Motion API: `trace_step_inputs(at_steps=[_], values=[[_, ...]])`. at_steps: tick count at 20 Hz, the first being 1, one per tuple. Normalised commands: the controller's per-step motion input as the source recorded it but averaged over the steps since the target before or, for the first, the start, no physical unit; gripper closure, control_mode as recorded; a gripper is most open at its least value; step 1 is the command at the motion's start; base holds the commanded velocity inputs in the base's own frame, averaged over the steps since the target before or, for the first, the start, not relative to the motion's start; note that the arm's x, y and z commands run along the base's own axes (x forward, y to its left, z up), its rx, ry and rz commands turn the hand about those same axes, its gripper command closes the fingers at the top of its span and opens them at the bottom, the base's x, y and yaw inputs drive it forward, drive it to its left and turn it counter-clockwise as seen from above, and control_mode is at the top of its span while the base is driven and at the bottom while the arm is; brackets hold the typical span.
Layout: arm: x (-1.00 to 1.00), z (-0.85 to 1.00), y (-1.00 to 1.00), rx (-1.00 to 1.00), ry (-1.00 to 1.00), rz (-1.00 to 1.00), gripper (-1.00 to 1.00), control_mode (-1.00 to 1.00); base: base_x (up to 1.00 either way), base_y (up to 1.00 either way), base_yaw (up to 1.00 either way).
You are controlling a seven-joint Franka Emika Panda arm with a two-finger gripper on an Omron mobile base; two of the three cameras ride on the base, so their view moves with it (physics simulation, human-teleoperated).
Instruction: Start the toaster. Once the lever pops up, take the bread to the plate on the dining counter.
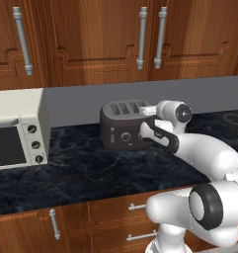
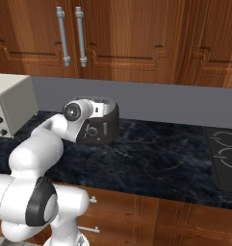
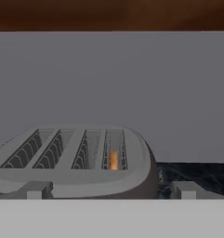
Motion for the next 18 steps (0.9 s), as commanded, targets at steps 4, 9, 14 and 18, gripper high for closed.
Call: trace_step_inputs(at_steps=[4,9,14,18], values=[[0.03,0.00,0.00,0.00,0.00,-0.01,-1.00,-1.00,0.00,0.00,0.00],[0.09,-0.01,0.00,0.00,0.00,-0.03,-1.00,-1.00,0.00,0.00,0.00],[0.20,-0.02,0.00,0.00,0.00,-0.05,-1.00,-1.00,0.00,0.00,0.00],[0.24,0.00,0.04,0.00,0.00,-0.03,-1.00,-1.00,0.00,0.00,0.00]])
